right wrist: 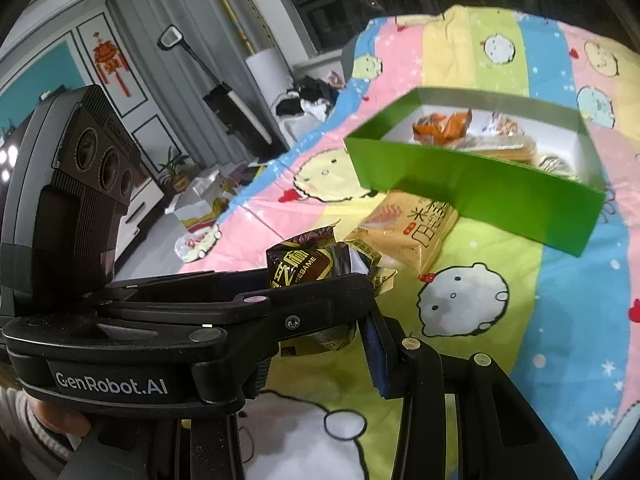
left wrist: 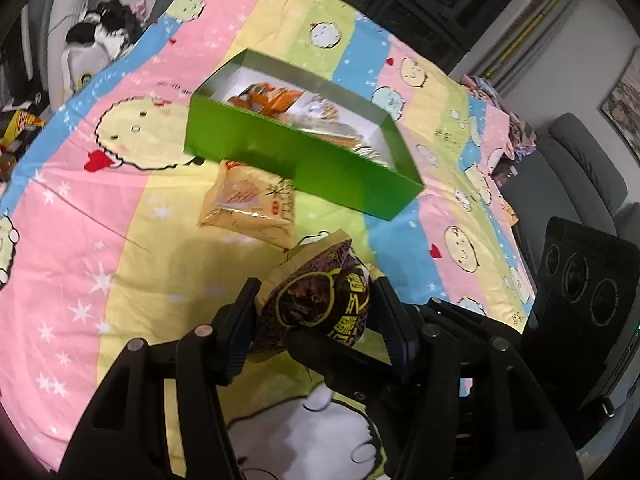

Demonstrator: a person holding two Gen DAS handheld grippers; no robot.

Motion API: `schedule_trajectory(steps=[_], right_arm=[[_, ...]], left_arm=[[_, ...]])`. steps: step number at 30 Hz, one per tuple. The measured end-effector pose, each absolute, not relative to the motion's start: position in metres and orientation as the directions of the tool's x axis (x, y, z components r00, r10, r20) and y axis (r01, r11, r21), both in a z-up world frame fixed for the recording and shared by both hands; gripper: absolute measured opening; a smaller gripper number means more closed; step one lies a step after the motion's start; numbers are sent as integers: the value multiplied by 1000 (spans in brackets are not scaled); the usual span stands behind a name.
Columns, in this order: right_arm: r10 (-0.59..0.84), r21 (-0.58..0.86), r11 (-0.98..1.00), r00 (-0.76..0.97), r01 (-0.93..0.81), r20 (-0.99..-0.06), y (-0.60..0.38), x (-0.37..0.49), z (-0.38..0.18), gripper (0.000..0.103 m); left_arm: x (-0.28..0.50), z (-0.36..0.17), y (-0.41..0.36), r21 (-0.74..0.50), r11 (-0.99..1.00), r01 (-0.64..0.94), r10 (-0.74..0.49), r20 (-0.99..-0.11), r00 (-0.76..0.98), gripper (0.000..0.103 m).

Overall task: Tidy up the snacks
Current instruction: 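Lift the dark snack bag and carry it toward the green box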

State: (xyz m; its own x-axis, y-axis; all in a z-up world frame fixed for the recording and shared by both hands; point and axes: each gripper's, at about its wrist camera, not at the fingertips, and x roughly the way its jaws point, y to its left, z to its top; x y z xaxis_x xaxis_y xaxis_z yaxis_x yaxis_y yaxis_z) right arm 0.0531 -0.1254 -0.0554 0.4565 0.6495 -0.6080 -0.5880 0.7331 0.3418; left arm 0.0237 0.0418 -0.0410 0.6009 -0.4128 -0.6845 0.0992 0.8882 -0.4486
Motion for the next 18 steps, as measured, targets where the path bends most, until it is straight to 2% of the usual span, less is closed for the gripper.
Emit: schedule_trajectory(steps=[18], right_arm=[[625, 277, 772, 605, -572, -493, -163, 18, -3, 42]], left_arm=[[2, 17, 4, -371, 900, 230, -422, -607, 673, 57]])
